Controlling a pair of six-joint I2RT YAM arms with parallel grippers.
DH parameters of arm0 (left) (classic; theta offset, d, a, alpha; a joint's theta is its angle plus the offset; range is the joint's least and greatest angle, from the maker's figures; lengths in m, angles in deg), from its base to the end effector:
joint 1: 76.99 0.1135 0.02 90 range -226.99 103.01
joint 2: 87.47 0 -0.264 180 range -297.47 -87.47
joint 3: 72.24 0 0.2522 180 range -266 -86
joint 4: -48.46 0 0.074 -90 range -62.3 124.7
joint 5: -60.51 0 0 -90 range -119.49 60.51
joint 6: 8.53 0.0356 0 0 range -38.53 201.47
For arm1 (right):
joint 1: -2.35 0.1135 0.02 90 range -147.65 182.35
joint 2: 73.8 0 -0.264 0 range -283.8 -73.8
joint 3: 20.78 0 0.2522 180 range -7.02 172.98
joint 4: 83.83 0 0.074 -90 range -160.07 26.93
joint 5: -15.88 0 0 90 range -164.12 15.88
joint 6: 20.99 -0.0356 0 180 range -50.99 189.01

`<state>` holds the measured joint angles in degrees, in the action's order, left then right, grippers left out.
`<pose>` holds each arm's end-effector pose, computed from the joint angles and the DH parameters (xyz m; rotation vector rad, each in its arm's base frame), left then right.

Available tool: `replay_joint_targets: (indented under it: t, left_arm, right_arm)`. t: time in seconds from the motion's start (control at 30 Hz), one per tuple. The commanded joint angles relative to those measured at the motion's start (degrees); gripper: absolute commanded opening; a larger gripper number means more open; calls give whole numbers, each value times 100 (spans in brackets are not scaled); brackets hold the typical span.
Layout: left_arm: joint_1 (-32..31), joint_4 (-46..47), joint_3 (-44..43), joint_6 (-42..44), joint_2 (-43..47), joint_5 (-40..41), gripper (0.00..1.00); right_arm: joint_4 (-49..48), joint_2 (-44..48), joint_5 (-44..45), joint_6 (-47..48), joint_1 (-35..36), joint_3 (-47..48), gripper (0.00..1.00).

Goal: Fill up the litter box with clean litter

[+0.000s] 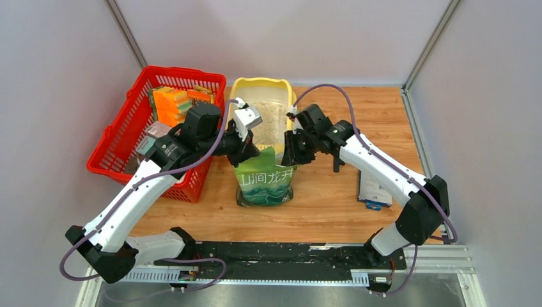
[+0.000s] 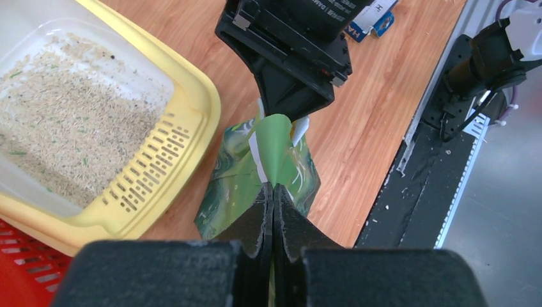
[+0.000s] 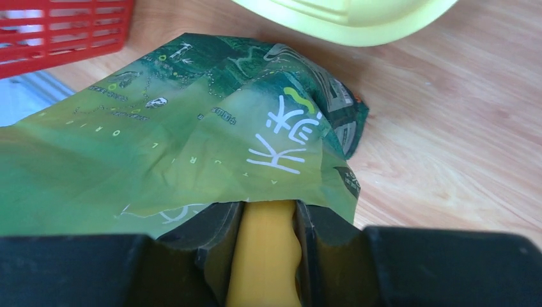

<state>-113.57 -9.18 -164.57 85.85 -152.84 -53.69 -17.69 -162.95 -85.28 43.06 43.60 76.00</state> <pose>0.1731 -0.1466 0.4135 0.9913 1.9091 -0.7770 0.2383 0.2181 0.3181 -0.4359 2.6829 0.6450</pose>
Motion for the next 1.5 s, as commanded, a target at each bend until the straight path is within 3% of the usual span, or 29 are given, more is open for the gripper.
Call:
replay_joint_targets:
  t: [0.0,0.2,0.43,0.77,0.9,1.17,1.47]
  left_arm:
    - [19,741,-133,159,472,-198,0]
    - [28,477,25,623,621,-155,0]
    - [19,152,34,1362,788,-5,0]
    - [-279,-815,166,3269,1139,610,0]
    - [-280,-999,52,3315,1061,751,0]
    - [-280,-877,25,3122,832,715,0]
    - [-288,-1009,-10,3227,780,874,0]
  right_arm:
    - [-1087,-200,-1826,-568,-407,-1261,0]
    - [-2187,116,-3617,-612,-890,-1535,0]
    - [-2346,230,-4201,-823,-1698,-1254,0]
    - [-2698,371,-5028,-1289,-2200,-1464,0]
    - [-3214,503,-4852,-1991,-2429,-1508,0]
    - [-3287,776,-4659,-2167,-2543,-1675,0]
    - [-4586,688,-5545,-2914,-2965,-2185,0]
